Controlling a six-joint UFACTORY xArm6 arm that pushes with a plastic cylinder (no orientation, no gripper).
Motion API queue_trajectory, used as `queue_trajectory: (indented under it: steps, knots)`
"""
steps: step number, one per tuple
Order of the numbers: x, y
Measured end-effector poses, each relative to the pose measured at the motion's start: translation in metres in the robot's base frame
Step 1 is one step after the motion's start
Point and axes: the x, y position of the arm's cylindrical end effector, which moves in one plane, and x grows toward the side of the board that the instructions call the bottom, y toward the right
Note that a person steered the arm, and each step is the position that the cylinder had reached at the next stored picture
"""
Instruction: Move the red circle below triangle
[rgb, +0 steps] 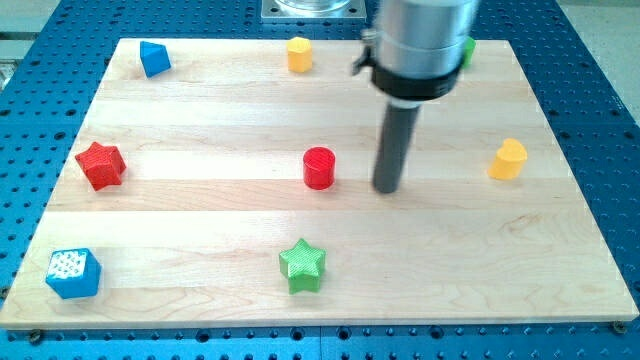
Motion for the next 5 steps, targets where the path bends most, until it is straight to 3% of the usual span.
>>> queue_trajectory:
  steps: [2,5]
  knots:
    - [-0.047,-0.146]
    - [-0.087,-0.102]
